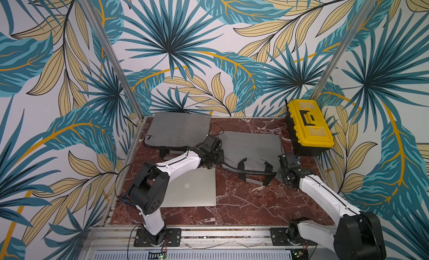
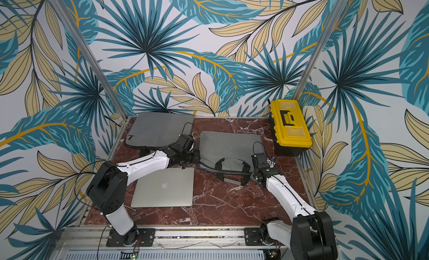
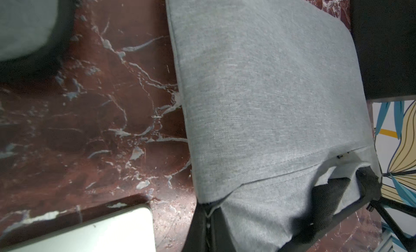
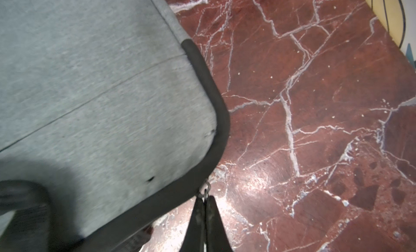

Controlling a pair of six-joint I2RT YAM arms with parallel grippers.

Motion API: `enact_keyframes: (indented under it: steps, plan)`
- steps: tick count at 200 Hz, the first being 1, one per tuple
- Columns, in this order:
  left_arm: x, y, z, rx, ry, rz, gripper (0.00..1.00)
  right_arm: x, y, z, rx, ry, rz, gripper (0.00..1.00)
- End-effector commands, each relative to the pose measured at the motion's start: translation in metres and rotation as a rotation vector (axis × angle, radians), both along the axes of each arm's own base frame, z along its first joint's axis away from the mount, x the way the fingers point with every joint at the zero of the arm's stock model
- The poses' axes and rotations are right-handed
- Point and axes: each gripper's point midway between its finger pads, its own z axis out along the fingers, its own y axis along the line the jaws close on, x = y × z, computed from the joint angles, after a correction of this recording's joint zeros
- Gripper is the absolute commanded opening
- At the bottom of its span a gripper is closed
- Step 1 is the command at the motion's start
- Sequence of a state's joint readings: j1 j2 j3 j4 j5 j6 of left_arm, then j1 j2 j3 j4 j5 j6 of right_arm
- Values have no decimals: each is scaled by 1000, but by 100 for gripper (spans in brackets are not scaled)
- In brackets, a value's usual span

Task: Open the zippered laptop bag and take out the laptop
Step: Unzip the zipper on the zippered laptop bag.

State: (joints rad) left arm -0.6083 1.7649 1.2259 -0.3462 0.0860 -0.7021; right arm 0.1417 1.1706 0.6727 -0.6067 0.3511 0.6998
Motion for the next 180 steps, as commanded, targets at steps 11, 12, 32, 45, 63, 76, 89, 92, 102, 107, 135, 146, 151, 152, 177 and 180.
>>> enact_keyframes:
  steps: [11,12,32,45,63,76,89,92,102,107,135,146,151,152,177,180]
  plan:
    - [50,6,28,9,-127,76,0,-19,-5,-11,-1,58,-5,0]
    - [51,5,28,9,-127,77,0,-19,-4,-11,2,57,-5,0]
    - [61,-1,22,6,-117,74,0,-17,8,-14,74,60,15,0]
    - [69,-4,18,8,-117,76,0,-18,13,-16,103,54,20,0]
    - [80,-7,15,11,-121,75,0,-18,19,-20,147,40,22,0]
    - [86,-11,14,4,-123,59,5,-19,25,-23,184,27,26,0]
    - [88,-14,17,-2,-131,35,14,-19,29,-26,213,15,23,0]
    - [88,-14,18,-2,-134,32,17,-19,30,-27,218,12,21,0]
    - [85,-14,23,-6,-140,26,24,-18,32,-28,233,1,16,0]
    - [83,-13,25,-7,-141,24,28,-18,33,-28,240,-5,12,0]
    - [64,-3,33,-19,-134,25,43,-17,36,-32,270,-33,5,0]
    - [54,2,35,-27,-125,30,48,-17,38,-34,278,-36,6,0]
    - [49,5,36,-34,-118,36,51,-17,38,-34,278,-34,8,0]
    - [48,5,36,-34,-118,37,51,-17,38,-34,280,-35,8,0]
    - [21,19,38,-63,-82,84,57,-17,40,-37,285,-21,10,0]
    - [17,20,36,-64,-76,92,57,-17,40,-37,285,-21,10,0]
